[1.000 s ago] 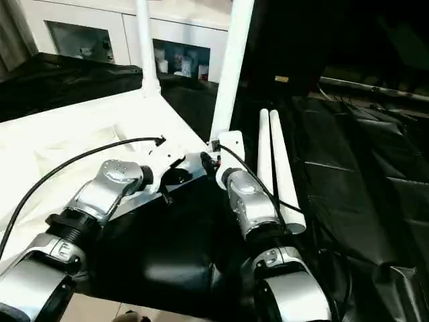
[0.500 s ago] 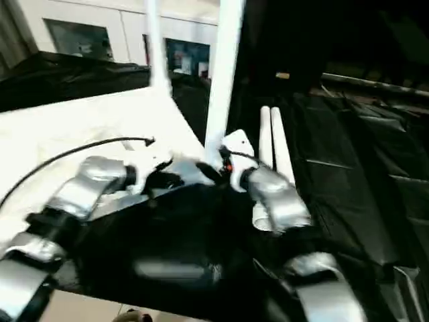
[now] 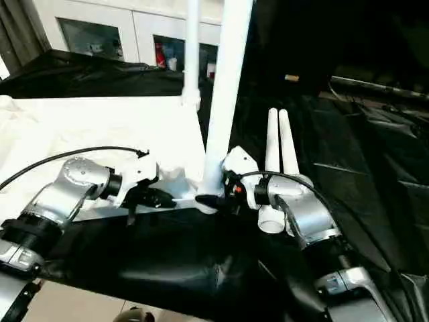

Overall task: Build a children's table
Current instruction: Rotate leg to tighten

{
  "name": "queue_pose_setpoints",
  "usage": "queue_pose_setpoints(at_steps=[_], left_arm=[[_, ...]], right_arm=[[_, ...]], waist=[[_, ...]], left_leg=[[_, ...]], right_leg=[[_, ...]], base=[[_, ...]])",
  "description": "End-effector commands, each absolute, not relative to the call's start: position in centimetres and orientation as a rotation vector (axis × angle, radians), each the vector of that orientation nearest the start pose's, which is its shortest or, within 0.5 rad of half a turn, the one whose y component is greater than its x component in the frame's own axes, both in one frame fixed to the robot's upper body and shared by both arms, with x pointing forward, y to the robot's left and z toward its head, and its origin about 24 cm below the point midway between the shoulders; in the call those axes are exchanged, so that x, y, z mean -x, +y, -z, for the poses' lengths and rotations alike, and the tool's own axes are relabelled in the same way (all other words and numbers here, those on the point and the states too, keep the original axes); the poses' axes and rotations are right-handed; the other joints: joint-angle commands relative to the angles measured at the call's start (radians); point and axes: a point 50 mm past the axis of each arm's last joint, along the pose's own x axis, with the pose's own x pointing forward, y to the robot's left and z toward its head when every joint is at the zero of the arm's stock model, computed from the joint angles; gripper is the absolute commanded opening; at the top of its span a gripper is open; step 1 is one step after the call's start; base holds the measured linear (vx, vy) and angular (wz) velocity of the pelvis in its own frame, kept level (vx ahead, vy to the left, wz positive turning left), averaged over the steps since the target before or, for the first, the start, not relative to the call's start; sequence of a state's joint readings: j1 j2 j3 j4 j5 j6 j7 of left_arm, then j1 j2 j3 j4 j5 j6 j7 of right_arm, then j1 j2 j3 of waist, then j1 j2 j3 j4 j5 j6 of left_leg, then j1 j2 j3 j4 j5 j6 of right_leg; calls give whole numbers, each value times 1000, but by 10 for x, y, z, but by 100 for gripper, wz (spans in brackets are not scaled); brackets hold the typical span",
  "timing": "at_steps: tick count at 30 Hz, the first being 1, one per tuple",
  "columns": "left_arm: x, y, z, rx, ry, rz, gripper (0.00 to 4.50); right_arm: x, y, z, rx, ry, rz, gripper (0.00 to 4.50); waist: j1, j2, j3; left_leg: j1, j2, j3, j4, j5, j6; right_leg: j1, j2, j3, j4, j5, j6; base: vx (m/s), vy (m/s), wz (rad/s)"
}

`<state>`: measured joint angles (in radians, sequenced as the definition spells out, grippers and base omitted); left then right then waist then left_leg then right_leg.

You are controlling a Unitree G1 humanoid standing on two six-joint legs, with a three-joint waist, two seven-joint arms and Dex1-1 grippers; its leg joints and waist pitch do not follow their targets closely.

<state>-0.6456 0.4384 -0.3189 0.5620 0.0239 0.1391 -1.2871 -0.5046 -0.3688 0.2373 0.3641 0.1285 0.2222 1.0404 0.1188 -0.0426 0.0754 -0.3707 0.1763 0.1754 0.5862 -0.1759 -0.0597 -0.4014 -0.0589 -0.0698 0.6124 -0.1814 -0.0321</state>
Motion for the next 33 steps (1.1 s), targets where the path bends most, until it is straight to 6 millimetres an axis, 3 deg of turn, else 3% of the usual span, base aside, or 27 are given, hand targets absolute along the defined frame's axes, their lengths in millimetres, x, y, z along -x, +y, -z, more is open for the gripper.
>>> queue_pose_setpoints(at_steps=[1,4,11,24,27,29,30,31,33], left_arm=[[-319,131,-78,-503,436,1460,0],[-318,130,-78,-505,436,1460,0],[-317,130,-77,-505,437,1460,0],[-318,131,-75,-499,437,1427,0],[-322,131,-74,-497,437,1375,0],[-330,129,-74,-491,434,1293,0],[-339,127,-73,-475,435,1183,0],[-339,127,-73,-475,435,1183,0],[-348,123,-73,-456,440,1082,0]], right_arm=[[-307,-126,-69,264,312,-1218,322],[-307,-126,-68,266,319,-1225,319],[-304,-126,-65,280,333,-1238,256],[-300,-125,-56,248,354,-1212,248],[-305,-125,-51,225,357,-1138,248],[-311,-124,-44,200,377,-1019,248],[-319,-122,-34,153,410,-868,248],[-319,-122,-34,153,410,-868,247],[-325,-118,-28,83,440,-738,247]], waist=[[1,7,-74],[1,6,-76],[3,5,-77],[5,4,-77],[3,2,-74],[-1,3,-68],[-1,1,-68],[-11,1,-64],[-14,1,-66]], left_leg=[[17,64,-20,-69,-180,29],[17,65,-20,-68,-167,30],[16,63,-19,-66,-159,34],[16,62,-18,-64,-156,38],[19,62,-19,-67,-188,25],[22,60,-19,-70,-215,12],[23,59,-20,-69,-229,6],[28,56,-25,-72,-273,-17],[24,58,-29,-75,-272,-24]], right_leg=[[53,-103,58,-71,-203,-205],[53,-103,58,-68,-187,-208],[54,-102,58,-68,-180,-207],[54,-101,58,-67,-180,-204],[53,-102,58,-75,-244,-188],[46,-102,58,-82,-304,-179],[47,-105,58,-86,-335,-173],[41,-105,54,-96,-442,-150],[45,-109,54,-99,-469,-129]], base=[[0,0,0],[0,0,0],[0,0,0],[0,0,0],[0,0,0],[0,0,0],[0,0,0],[0,0,0],[0,0,0]])
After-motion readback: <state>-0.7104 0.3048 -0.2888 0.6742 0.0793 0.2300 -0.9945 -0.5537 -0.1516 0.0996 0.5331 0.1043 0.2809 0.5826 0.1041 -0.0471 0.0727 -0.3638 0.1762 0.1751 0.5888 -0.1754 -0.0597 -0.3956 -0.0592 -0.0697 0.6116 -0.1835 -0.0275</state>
